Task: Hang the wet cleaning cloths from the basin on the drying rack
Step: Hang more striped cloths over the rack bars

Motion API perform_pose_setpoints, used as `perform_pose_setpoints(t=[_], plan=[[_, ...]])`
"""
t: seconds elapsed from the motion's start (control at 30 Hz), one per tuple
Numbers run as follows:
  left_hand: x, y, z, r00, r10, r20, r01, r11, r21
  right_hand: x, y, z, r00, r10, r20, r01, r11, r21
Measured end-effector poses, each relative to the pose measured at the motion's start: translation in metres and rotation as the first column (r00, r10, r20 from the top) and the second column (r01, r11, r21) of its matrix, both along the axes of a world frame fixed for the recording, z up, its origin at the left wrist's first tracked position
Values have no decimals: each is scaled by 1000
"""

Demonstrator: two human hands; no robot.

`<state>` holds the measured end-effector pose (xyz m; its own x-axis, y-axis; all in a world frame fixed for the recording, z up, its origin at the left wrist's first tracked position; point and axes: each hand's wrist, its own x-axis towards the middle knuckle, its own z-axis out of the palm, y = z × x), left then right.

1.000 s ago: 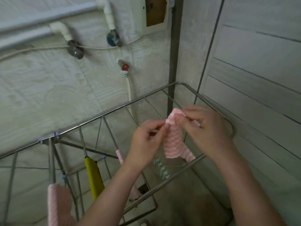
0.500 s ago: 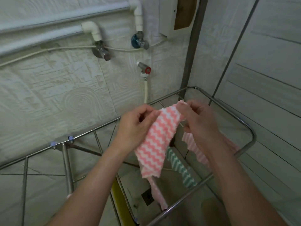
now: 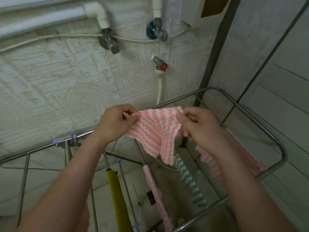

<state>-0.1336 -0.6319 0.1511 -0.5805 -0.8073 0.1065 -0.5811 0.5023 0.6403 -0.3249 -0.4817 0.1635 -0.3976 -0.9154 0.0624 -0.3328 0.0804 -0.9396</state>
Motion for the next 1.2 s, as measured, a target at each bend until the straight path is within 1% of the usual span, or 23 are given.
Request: perform_pose_setpoints(t=[0.03, 0.1, 0.13, 0.2, 0.23, 0.27, 0.33, 0.37, 0.4, 0.43, 0.53, 0.63, 0.7, 0.73, 0.8, 0.83, 0.87, 0.93, 0.97, 1.0, 1.07, 1.1, 1.2], plan=[[-3, -3, -5, 997, 60, -40, -62, 997, -44, 4, -5, -3, 998, 22, 66, -21, 1000, -7], [-9, -9, -18, 982, 180, -64, -186, 976, -116, 12, -15, -15, 987, 42, 154, -43, 999, 3], [-14, -13, -26, 968, 242, -63, -248, 960, -133, 13, -21, -24, 983, 34, 179, -37, 999, 13], [-20, -22, -39, 936, 348, -60, -352, 929, -116, 19, -30, -48, 986, -25, 167, 18, 999, 45], [-22, -26, -46, 920, 384, -71, -389, 919, -61, 22, -33, -60, 989, -66, 129, 56, 996, 75], [-30, -32, -55, 903, 417, -99, -416, 909, 35, 21, -37, -74, 991, -102, 91, 91, 989, 116], [-48, -41, -72, 856, 489, -169, -429, 853, 298, 18, -41, -95, 988, -154, 32, 144, 966, 213], [-59, -45, -80, 832, 521, -192, -425, 820, 383, 15, -43, -103, 986, -169, 11, 161, 954, 252], [-69, -50, -90, 817, 538, -206, -425, 805, 414, 11, -45, -112, 983, -183, 0, 176, 944, 278], [-76, -52, -93, 824, 527, -206, -426, 818, 388, 10, -45, -117, 978, -207, 1, 198, 937, 287], [-100, -60, -100, 886, 453, -99, -435, 886, 161, -1, -50, -133, 952, -299, 62, 264, 909, 323], [-128, -63, -97, 927, 364, -90, -358, 931, 76, -16, -51, -141, 906, -403, 128, 332, 866, 374], [-145, -63, -98, 971, 230, -63, -226, 972, 67, -26, -48, -144, 859, -491, 146, 406, 826, 391], [-153, -63, -99, 987, 147, -58, -140, 984, 109, -31, -47, -148, 837, -529, 142, 440, 804, 401], [-160, -65, -105, 997, -2, -79, 20, 974, 227, -37, -47, -156, 814, -565, 135, 467, 775, 426], [-158, -65, -110, 997, -28, -78, 45, 972, 231, -39, -47, -161, 826, -552, 110, 456, 771, 444], [-154, -64, -115, 997, -13, -75, 28, 979, 203, -40, -45, -165, 859, -510, 54, 430, 773, 466], [-139, -59, -125, 993, 87, -74, -79, 991, 107, -40, -44, -171, 913, -397, -92, 391, 793, 467], [-130, -54, -128, 991, 122, -46, -119, 991, 65, -38, -46, -173, 929, -349, -124, 366, 816, 448], [-124, -49, -133, 992, 123, 8, -123, 991, 48, -36, -48, -175, 948, -291, -128, 317, 841, 440], [-115, -39, -145, 989, 51, 136, -63, 995, 83, -30, -55, -176, 982, -136, -133, 183, 870, 457], [-113, -36, -150, 985, 6, 173, -26, 993, 113, -27, -58, -175, 985, -73, -154, 136, 881, 454], [-109, -35, -157, 983, -33, 180, 7, 990, 142, -22, -63, -164, 975, -4, -222, 97, 908, 407]])
